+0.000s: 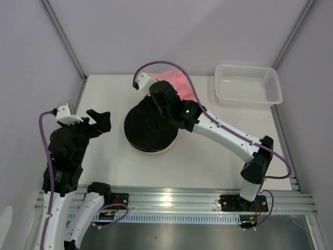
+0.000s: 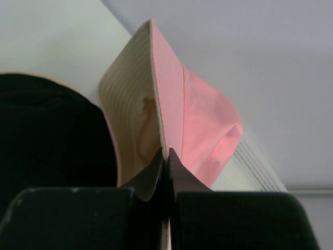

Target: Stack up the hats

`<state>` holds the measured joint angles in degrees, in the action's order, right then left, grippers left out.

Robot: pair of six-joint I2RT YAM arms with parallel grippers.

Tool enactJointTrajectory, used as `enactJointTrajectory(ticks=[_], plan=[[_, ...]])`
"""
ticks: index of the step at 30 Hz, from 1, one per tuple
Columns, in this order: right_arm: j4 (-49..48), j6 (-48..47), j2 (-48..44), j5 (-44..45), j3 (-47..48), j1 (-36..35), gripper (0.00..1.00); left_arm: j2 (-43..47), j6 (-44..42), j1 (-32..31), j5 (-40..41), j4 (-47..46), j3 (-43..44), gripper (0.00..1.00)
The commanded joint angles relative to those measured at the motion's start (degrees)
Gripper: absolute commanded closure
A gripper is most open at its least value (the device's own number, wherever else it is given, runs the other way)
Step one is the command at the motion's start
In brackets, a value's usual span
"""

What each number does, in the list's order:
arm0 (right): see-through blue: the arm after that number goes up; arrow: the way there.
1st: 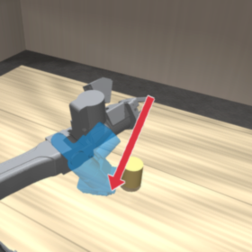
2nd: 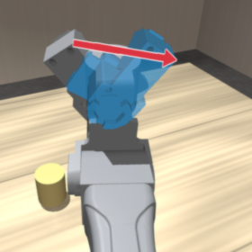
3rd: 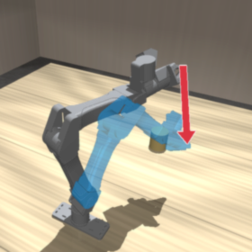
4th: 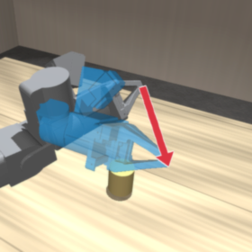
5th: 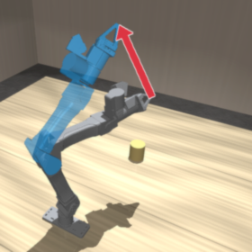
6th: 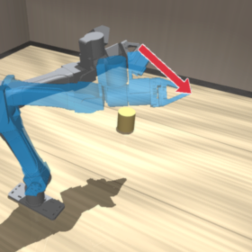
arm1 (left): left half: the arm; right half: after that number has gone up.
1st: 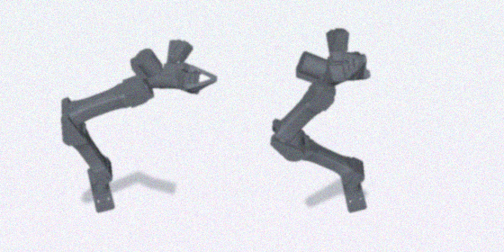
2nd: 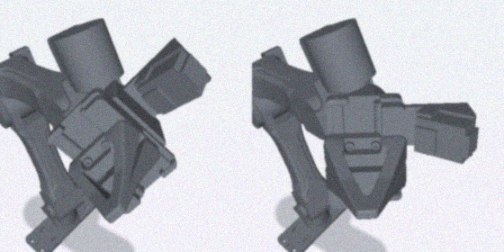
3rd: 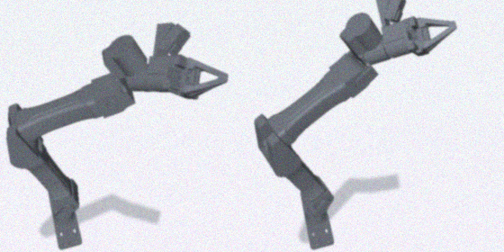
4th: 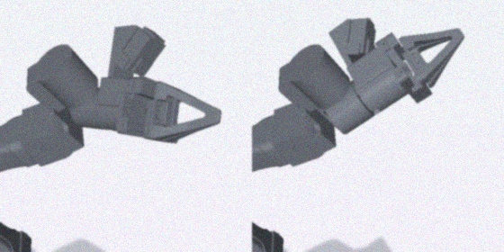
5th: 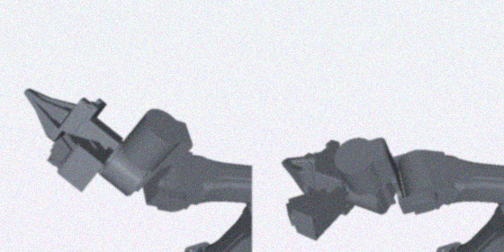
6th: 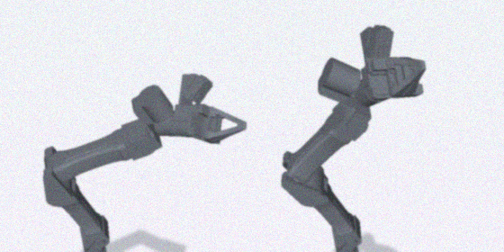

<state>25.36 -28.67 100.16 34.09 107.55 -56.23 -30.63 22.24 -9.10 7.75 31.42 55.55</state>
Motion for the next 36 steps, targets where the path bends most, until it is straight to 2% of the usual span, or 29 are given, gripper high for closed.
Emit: enactJointTrajectory(ticks=[1,3,4,7,9,14,18,23,28,29,36], plan=[[-1.63,-7.53,2.58,15.56,0.99,-1.25,1.0,-0.83,-1.5,0.58,0.69,-0.66,-0.53,0.0],[-4.6,-10.52,3.37,18.2,0.65,-0.2,1.0,-1.88,-1.24,0.75,-0.62,-0.74,-0.44,0.01],[-6.54,-14.97,3.46,19.95,0.21,0.41,1.0,-2.24,-1.15,0.75,-1.15,-0.83,-0.44,0.01],[-12.0,-21.06,3.03,19.01,0.73,4.27,1.0,-2.85,-0.62,0.93,-2.38,-1.36,-0.79,0.0],[-11.92,-21.78,3.02,17.86,3.53,7.53,1.0,-2.94,-0.27,1.19,-2.65,-1.54,-0.88,0.0],[-14.73,-25.56,2.76,15.66,5.57,10.26,1.0,-3.2,0.17,1.37,-2.74,-2.24,-1.15,0.0],[-12.02,-22.59,3.81,13.47,5.4,9.65,1.0,-4.34,0.79,1.54,-3.88,-3.2,-0.97,0.01],[-11.93,-21.79,5.22,12.15,-0.67,4.65,1.0,-5.58,0.87,1.63,-4.41,-2.85,-1.05,0.0],[-2.62,-7.76,6.1,3.04,2.48,0.33,1.0,-5.93,1.05,2.51,-3.27,-2.42,-1.85,0.0],[0.1,-6.33,6.27,1.79,3.8,-0.63,1.0,-5.84,1.31,2.69,-3.18,-2.5,-2.02,0.01],[1.88,-2.28,5.49,-2.78,5.74,-3.45,1.0,-5.93,5.61,5.41,-2.21,-2.33,-4.04,0.01]])
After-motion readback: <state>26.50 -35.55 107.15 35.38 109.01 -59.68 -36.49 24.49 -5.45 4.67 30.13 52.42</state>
